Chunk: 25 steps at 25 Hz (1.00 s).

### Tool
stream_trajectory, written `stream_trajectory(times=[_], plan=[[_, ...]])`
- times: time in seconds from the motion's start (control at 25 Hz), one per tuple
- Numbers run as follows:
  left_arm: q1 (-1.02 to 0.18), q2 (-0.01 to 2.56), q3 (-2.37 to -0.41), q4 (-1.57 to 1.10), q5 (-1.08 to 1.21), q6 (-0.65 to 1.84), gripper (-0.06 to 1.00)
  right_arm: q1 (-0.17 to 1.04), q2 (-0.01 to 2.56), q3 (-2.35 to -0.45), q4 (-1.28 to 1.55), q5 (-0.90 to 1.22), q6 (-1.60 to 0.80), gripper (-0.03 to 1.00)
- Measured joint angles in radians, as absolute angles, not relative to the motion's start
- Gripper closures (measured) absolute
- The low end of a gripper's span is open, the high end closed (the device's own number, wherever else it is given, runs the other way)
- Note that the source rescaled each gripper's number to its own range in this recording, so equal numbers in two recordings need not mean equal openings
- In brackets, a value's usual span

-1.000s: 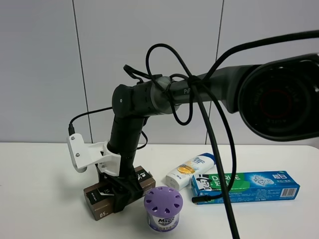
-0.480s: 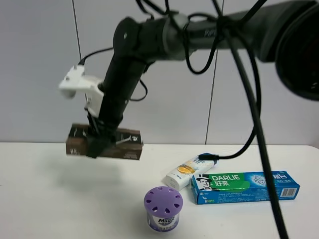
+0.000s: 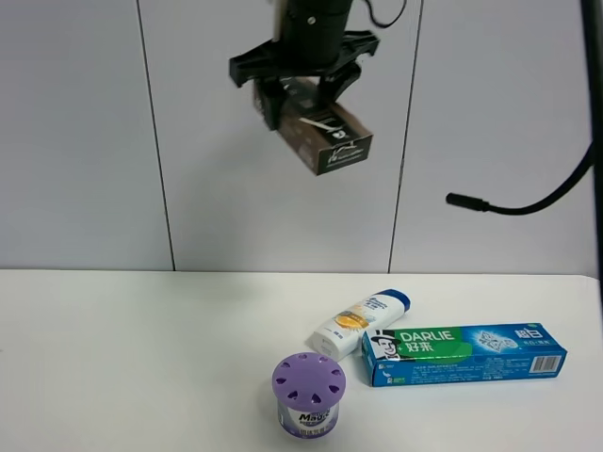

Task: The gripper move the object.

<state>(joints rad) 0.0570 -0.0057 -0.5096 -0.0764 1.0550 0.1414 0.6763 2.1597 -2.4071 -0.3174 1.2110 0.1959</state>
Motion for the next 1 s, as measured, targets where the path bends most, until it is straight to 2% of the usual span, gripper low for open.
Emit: stream_trajectory(times=[0.52, 1.0], plan=[[0.057, -0.006, -0.51, -0.076, 1.055, 0.142, -0.06, 0.475, 2.057, -2.393, -0.302, 1.223, 0.314, 0.97], [0.057, -0.006, -0.51, -0.076, 1.055, 0.142, -0.06, 0.27, 2.082, -2.025, -0.295, 1.213, 0.371, 0.97]])
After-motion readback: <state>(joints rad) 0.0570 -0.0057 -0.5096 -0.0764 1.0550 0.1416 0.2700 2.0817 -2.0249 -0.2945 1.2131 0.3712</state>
